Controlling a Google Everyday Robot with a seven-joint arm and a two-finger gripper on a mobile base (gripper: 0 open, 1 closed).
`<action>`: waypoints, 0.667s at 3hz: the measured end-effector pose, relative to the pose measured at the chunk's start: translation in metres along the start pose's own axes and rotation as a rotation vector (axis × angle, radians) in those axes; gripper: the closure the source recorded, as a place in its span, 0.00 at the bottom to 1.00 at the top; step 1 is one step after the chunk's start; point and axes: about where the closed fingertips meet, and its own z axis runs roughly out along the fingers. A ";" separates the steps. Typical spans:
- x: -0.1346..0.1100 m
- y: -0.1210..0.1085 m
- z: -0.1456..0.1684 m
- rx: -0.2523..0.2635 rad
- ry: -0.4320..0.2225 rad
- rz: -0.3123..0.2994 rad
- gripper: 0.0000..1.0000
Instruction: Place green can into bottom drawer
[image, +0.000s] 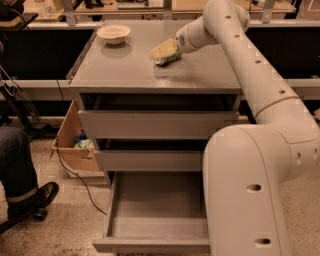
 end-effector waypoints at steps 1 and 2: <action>-0.006 -0.001 0.032 0.024 -0.021 -0.002 0.00; -0.013 -0.017 0.041 0.081 -0.048 -0.029 0.00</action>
Offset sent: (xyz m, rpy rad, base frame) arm 0.0694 -0.0002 -0.0038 -0.0599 -0.1543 -0.0972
